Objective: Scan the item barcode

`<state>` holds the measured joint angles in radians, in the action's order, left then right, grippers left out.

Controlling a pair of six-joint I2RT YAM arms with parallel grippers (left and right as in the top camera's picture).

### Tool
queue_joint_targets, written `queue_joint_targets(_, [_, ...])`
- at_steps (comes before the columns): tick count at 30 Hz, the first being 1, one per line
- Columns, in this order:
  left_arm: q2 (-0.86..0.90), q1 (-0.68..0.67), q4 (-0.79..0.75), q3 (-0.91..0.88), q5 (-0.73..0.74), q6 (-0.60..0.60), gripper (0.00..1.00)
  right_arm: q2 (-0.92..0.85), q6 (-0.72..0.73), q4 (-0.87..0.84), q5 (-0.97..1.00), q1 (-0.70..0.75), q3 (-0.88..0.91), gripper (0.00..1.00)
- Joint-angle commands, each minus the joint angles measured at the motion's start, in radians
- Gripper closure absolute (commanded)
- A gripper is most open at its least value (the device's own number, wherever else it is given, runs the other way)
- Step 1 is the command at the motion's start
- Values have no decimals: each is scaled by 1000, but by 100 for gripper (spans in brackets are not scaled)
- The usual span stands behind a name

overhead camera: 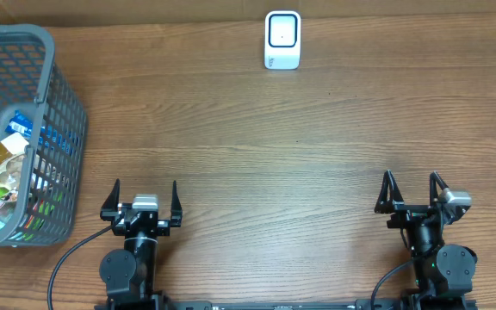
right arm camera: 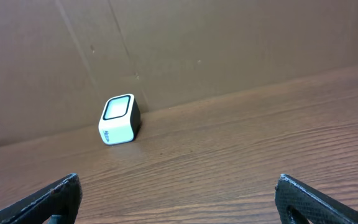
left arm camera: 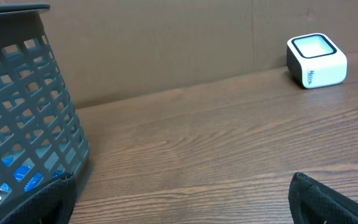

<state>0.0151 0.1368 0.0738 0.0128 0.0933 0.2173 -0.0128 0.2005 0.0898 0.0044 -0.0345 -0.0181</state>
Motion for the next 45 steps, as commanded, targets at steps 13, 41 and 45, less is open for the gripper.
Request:
queue_joint_targets(13, [-9,-6,-3,-7,8,8,0,10,-8,-6,2,-4,10,0])
queue_joint_targets(41, [-9,-6,0,-7,-40,74,0,10,3,-6,-10,-4,10,0])
queue_joint_targets(45, [-9,-6,0,-7,-40,65,0,10,12,-6,-9,-4,10,0])
